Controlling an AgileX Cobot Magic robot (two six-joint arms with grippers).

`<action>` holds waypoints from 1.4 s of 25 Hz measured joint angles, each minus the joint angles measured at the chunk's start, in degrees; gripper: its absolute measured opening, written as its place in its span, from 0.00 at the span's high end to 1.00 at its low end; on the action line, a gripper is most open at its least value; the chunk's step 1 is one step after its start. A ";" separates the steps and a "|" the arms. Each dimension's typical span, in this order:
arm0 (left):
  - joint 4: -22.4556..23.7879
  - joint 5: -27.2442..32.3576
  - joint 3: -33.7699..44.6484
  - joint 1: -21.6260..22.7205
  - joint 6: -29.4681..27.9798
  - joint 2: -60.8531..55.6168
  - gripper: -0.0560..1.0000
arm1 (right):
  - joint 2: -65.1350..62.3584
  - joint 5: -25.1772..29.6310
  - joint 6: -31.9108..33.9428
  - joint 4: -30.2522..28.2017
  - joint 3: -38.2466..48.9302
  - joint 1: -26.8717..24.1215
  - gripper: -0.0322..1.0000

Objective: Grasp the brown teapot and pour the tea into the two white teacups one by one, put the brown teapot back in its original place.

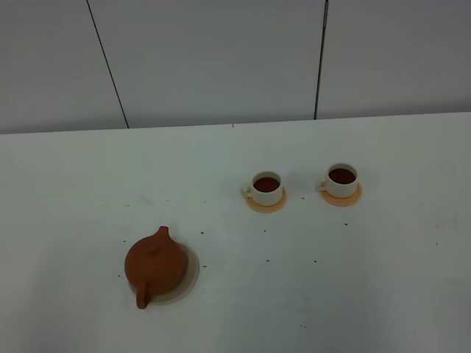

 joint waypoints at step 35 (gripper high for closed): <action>0.94 0.04 0.45 -8.51 -0.84 -17.25 0.44 | 0.00 0.00 0.00 0.00 0.00 0.00 0.74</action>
